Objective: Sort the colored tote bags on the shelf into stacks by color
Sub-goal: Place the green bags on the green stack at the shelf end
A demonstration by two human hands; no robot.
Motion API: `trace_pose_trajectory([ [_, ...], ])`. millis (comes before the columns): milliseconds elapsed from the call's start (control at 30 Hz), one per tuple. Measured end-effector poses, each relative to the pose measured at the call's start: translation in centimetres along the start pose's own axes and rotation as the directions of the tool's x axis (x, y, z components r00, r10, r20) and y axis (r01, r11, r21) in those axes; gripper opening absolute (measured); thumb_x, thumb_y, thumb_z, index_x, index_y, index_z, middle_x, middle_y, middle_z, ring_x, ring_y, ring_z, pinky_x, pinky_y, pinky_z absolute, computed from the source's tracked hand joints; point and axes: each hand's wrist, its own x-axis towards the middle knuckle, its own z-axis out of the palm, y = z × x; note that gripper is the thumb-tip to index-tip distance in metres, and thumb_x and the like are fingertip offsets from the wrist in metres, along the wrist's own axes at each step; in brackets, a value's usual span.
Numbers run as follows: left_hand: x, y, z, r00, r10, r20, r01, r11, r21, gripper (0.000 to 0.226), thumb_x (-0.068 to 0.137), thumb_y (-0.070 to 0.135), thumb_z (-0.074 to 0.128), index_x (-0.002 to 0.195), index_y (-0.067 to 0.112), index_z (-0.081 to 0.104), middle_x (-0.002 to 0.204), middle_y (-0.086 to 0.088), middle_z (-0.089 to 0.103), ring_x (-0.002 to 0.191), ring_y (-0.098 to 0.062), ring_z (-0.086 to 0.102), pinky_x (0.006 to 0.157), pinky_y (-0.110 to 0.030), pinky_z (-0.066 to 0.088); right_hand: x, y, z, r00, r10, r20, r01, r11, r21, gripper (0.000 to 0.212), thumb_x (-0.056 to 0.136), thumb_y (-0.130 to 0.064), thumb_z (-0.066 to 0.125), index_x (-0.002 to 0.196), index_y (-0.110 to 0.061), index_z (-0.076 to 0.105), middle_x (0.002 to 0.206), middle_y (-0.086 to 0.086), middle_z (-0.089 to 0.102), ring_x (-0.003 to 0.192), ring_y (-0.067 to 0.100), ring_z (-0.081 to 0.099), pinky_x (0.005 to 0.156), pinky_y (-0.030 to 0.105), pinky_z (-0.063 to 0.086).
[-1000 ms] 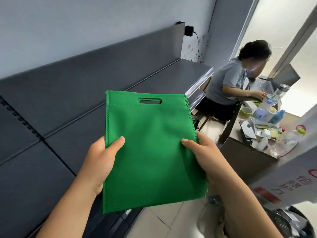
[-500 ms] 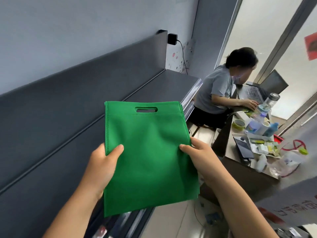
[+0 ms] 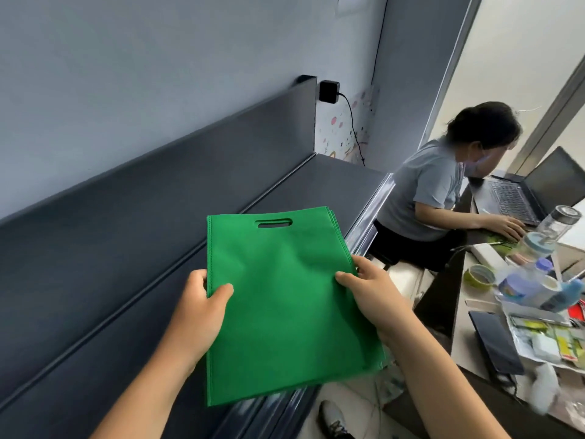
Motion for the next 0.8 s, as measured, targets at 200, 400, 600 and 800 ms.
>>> trace_pose_trajectory([
  [200, 7.0, 1.3, 1.4, 0.996, -0.063, -0.061, 0.068, 0.993, 0.093, 0.012, 0.1, 0.029, 0.057, 0.095, 0.03, 0.068, 0.1, -0.02, 0.072, 0.078, -0.026, 0.061, 0.073, -0.038, 0.042, 12.5, -3.6, -0.4, 0.98, -0.053, 0.193, 0.1, 0.965, -0.241, 0.043, 0.095, -0.038, 0.067, 0.138, -0.028, 0.062, 0.13, -0.002, 0.073, 0.107, 0.025, 0.077, 0.09, 0.048, 0.065],
  [400, 13.0, 1.4, 4.6, 0.974, -0.157, -0.164, 0.18, 0.974, 0.139, 0.014, 0.102, 0.026, 0.057, 0.097, 0.026, 0.07, 0.089, -0.006, 0.077, 0.087, -0.032, 0.074, 0.077, -0.049, 0.06, 24.3, -6.6, 1.3, 0.923, -0.093, 0.373, 0.266, 0.857, -0.442, 0.035, 0.103, -0.026, 0.063, 0.138, -0.021, 0.062, 0.126, -0.003, 0.07, 0.101, 0.021, 0.074, 0.089, 0.039, 0.062],
  [600, 15.6, 0.4, 7.6, 0.951, -0.253, -0.177, 0.292, 0.924, 0.246, 0.051, 0.102, 0.022, 0.056, 0.152, 0.026, 0.047, 0.084, -0.006, 0.075, 0.071, -0.019, 0.072, 0.065, -0.036, 0.055, 30.5, -5.4, 3.6, 0.893, -0.035, 0.449, 0.361, 0.652, -0.667, 0.059, 0.104, -0.033, 0.062, 0.156, -0.013, 0.044, 0.142, 0.012, 0.063, 0.107, 0.029, 0.067, 0.084, 0.034, 0.052],
  [800, 16.4, 0.6, 10.1, 0.923, -0.341, -0.181, 0.379, 0.886, 0.265, 0.063, 0.105, 0.029, 0.05, 0.162, 0.016, 0.028, 0.053, 0.006, 0.046, 0.037, -0.004, 0.04, 0.043, -0.022, 0.031, 32.2, -2.9, 4.0, 0.916, -0.048, 0.399, 0.369, 0.492, -0.788, 0.049, 0.101, -0.038, 0.061, 0.138, -0.006, 0.055, 0.129, 0.017, 0.048, 0.124, 0.042, 0.045, 0.102, 0.049, 0.045],
])
